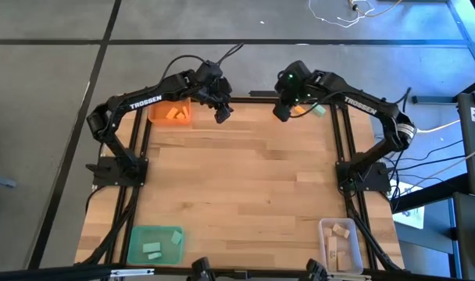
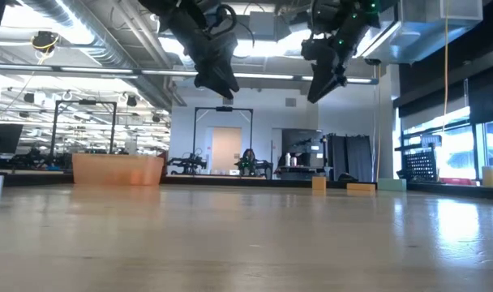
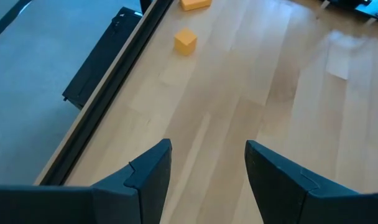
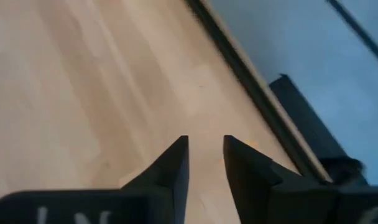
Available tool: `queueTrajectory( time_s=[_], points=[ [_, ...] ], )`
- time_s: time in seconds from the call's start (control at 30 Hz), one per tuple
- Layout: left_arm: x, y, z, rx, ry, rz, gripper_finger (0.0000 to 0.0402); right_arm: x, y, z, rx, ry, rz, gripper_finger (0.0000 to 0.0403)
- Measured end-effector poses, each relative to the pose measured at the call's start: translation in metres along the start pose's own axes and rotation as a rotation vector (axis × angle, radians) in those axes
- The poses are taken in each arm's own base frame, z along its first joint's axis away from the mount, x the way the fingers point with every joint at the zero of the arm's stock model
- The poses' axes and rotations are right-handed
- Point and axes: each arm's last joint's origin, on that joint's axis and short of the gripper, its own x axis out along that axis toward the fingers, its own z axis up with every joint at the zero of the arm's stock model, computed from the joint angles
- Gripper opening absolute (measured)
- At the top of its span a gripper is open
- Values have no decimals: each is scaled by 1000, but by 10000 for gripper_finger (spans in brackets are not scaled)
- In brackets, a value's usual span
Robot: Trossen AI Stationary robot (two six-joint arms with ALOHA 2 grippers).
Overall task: Sort & place blocks by color
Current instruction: Put the orange block into the orange bin
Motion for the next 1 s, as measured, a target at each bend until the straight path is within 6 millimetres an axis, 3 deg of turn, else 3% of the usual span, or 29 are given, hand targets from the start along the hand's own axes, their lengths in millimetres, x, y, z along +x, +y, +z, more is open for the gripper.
queueTrajectory(
  time_s=[0.2, 0.37, 0.73, 1.0],
  points=[
    [0, 0, 0, 0, 0, -2, 195, 7, 0, 1, -63, 5, 16, 40],
    [0, 0, 0, 0, 0, -3, 195, 13, -1, 1, -75, 22, 13, 39],
    [0, 0, 0, 1, 0, -4, 195, 46, -3, -4, -61, 143, 13, 164],
    [0, 0, 0, 1, -1, -4, 195, 93, -16, -14, 104, 282, -213, 233]
  ],
)
